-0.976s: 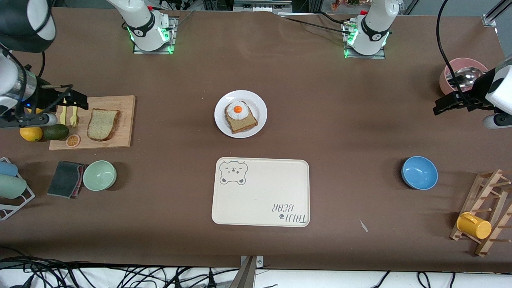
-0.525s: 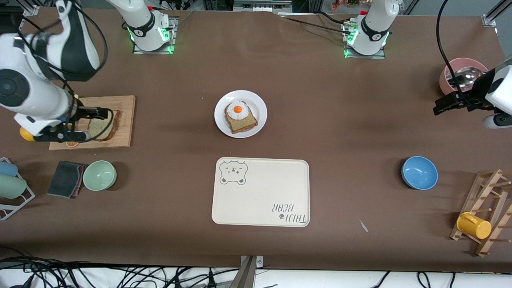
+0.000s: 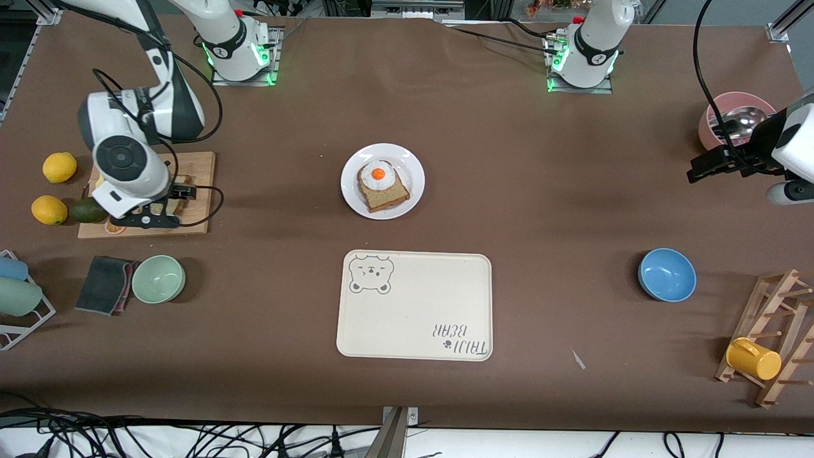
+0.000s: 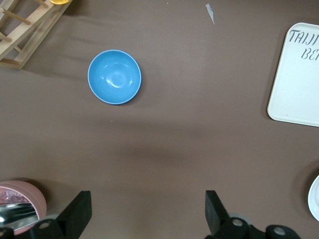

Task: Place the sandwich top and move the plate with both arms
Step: 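Lower the right gripper and grasp the bread slice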

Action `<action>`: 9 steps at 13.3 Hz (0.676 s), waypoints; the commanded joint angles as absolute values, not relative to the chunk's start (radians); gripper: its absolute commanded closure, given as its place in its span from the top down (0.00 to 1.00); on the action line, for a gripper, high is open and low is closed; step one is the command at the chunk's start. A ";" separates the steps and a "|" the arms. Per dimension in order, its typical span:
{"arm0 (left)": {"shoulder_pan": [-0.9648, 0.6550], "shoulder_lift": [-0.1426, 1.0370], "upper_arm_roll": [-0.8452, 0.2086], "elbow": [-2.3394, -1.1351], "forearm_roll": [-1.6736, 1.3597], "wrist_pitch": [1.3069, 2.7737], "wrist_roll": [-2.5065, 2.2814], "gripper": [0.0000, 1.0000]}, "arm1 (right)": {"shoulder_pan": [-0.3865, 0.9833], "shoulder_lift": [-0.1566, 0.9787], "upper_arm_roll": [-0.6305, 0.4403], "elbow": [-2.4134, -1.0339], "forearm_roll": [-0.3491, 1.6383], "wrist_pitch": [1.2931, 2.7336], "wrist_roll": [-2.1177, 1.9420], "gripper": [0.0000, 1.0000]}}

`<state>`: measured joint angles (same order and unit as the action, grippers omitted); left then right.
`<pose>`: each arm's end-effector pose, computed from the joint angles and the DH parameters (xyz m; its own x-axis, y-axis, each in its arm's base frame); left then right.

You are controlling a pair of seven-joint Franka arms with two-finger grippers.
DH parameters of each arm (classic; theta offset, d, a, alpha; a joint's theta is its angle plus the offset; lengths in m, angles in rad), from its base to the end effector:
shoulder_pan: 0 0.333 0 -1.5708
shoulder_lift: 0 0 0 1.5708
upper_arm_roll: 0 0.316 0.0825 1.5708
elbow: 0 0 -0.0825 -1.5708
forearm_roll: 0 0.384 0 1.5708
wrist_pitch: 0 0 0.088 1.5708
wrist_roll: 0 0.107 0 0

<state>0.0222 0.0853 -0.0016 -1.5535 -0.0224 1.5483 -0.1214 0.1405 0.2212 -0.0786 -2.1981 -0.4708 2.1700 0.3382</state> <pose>0.5757 0.0095 0.5826 0.9857 0.1409 -0.0924 0.1425 -0.9897 0.0114 0.5278 0.0150 0.2677 0.9854 0.0055 -0.1699 0.0731 -0.9162 0.3941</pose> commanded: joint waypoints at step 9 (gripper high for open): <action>0.028 0.086 0.020 -1.537 -0.052 1.543 -0.094 1.00 | 0.126 0.354 -0.141 -2.237 -0.522 2.336 0.388 0.58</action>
